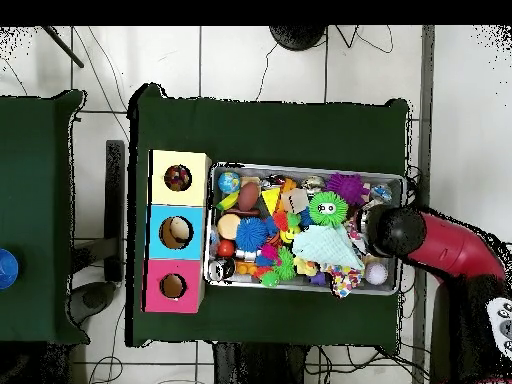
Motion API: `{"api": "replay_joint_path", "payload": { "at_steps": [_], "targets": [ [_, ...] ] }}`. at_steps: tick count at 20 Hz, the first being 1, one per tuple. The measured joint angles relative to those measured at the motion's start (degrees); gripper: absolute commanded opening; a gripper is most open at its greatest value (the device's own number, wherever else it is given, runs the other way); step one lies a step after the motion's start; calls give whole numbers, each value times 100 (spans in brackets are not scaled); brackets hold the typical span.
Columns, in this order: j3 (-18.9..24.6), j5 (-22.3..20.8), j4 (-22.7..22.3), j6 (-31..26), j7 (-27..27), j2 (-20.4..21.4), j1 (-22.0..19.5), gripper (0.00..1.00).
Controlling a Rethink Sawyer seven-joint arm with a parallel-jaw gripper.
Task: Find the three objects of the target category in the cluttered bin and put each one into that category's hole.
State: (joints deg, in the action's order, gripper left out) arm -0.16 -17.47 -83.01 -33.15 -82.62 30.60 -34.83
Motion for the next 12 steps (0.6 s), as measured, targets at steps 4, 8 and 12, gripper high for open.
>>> {"api": "replay_joint_path", "payload": {
  "at_steps": [4, 8, 12],
  "targets": [
    [-94, -1, 0, 37, 0, -209, 130, 100],
    [-126, 1, 0, -16, 0, -339, 233, 100],
    [-134, 1, 3, -275, 0, -492, 326, 100]
  ]
}}
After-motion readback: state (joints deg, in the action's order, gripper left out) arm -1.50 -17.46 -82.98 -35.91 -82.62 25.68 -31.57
